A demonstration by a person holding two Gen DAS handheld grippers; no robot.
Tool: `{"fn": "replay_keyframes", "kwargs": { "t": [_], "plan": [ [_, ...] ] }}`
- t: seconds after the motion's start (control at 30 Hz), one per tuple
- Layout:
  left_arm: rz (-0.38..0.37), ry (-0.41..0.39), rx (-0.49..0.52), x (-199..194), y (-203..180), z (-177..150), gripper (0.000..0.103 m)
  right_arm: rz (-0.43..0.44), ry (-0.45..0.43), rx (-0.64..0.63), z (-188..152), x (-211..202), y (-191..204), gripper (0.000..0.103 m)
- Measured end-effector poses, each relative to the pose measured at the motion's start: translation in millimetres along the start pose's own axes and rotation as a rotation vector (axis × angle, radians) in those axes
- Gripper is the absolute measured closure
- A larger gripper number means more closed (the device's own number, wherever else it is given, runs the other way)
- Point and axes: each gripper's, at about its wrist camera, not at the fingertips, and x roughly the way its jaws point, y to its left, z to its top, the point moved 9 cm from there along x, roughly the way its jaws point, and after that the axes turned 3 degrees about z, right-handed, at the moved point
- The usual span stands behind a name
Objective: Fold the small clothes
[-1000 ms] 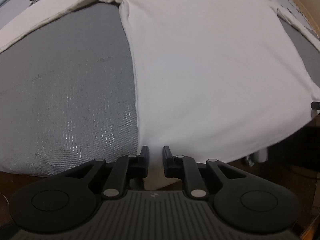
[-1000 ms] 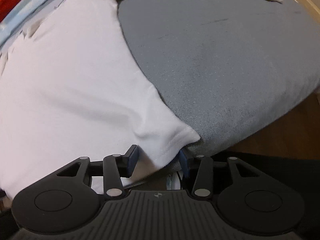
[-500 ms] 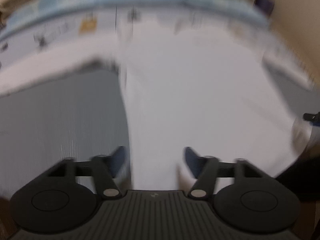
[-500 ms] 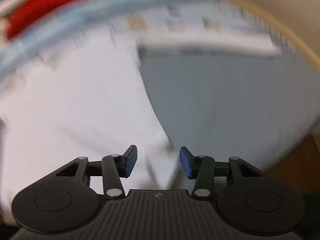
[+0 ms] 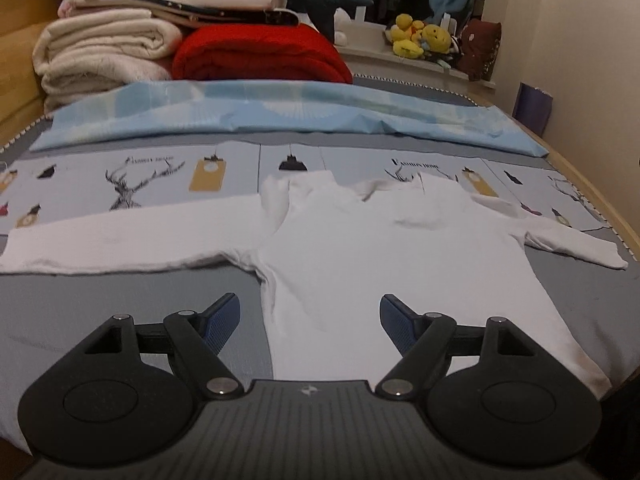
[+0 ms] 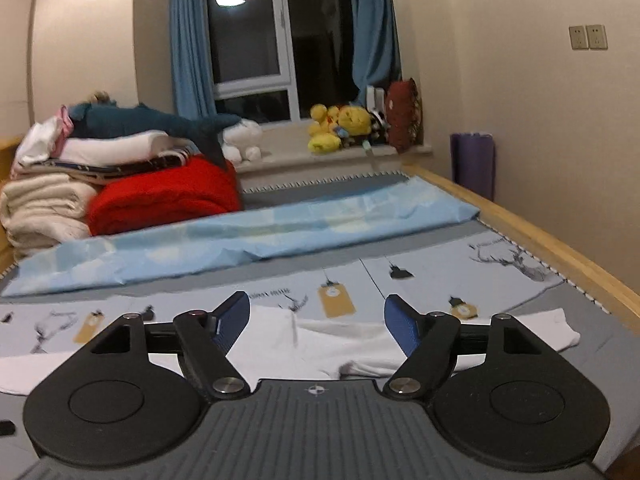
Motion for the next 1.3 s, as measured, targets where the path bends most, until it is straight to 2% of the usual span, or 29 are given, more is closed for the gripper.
{"fn": "replay_keyframes", "kwargs": {
  "t": [0.17,0.2,0.23,0.3,0.4,0.57,0.67,0.77,0.8,0.87,1.0,1.13,1.23,1.3],
  "plan": [
    [0.042,-0.056,0.031,9,-1,17,0.021,-0.053,0.040,0.106,-40,11,-12,0.033],
    [0.046,-0.067,0.033,10,-1,21,0.020,-0.045,0.030,0.154,-42,12,-13,0.037],
    [0.048,-0.071,0.031,11,0,25,0.020,-0.027,-0.005,0.181,-41,11,-13,0.037],
    [0.058,-0.085,0.022,13,3,41,0.020,-0.045,-0.033,0.185,-43,13,-12,0.036],
    [0.103,-0.136,0.045,14,12,80,0.019,-0.017,-0.023,0.200,-46,23,-11,0.036],
    [0.156,-0.217,0.040,27,40,158,0.019,0.009,-0.005,0.148,-48,37,2,0.036],
    [0.212,-0.272,0.065,43,59,185,0.018,0.028,0.006,0.129,-48,40,9,0.036],
    [0.263,-0.279,0.043,70,82,180,0.018,0.030,0.016,0.117,-48,44,12,0.036],
    [0.268,-0.262,0.037,81,89,171,0.018,0.028,0.019,0.113,-48,46,12,0.036],
    [0.258,-0.140,0.072,111,95,151,0.019,0.019,0.026,0.110,-49,49,11,0.036],
    [0.280,-0.111,0.105,138,106,144,0.019,-0.002,0.031,0.107,-49,55,9,0.036],
    [0.270,-0.051,0.060,165,128,129,0.019,-0.016,0.041,0.113,-50,62,8,0.036],
    [0.320,-0.040,0.033,181,154,116,0.019,-0.027,0.047,0.098,-51,66,10,0.036],
    [0.373,0.000,-0.027,193,183,106,0.019,-0.033,0.045,0.090,-50,68,10,0.036]
  ]
}}
